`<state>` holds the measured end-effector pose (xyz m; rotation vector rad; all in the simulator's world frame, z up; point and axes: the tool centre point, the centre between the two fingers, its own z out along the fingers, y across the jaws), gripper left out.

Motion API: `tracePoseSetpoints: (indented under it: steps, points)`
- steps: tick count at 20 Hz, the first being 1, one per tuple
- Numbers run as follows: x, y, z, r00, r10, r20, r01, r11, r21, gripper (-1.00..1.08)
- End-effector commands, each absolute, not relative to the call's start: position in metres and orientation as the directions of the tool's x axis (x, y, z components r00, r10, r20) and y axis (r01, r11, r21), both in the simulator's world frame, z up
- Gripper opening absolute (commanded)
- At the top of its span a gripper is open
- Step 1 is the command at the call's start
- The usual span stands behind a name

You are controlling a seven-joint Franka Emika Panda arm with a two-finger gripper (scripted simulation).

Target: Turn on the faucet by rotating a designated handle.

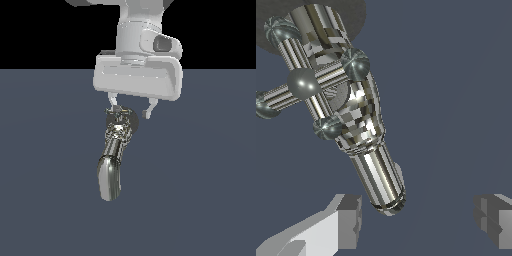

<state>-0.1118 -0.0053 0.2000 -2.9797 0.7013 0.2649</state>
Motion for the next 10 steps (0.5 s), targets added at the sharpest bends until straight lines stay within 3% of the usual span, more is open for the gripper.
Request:
tracePoseSetpoints:
  steps: [1,2,3,4,5,6,7,8,9,10]
  points:
    - [-0.087,0.027,0.185,0.886,-0.434,-0.160,-0.447,-0.893,-0.053,0.19]
    - [-0.081,0.034,0.172,0.888,-0.437,-0.144,-0.446,-0.894,-0.038,0.52]
    - [-0.061,-0.026,0.161,0.843,-0.524,-0.123,-0.530,-0.847,-0.025,0.84]
    - [-0.066,-0.067,0.167,0.790,-0.605,-0.100,-0.609,-0.793,-0.014,0.84]
    - [-0.048,-0.100,0.172,0.744,-0.666,-0.058,-0.668,-0.743,-0.034,-0.50]
    - [-0.039,-0.110,0.181,0.780,-0.625,-0.009,-0.625,-0.780,-0.011,0.36]
    - [-0.034,-0.113,0.177,0.763,-0.646,0.009,-0.646,-0.763,0.003,-0.62]
    - [-0.027,-0.119,0.178,0.757,-0.652,0.037,-0.653,-0.757,0.016,0.89]
    - [-0.021,-0.130,0.178,0.737,-0.673,0.064,-0.675,-0.737,0.025,0.98]
    - [-0.015,-0.130,0.178,0.753,-0.654,0.066,-0.656,-0.755,0.001,0.85]
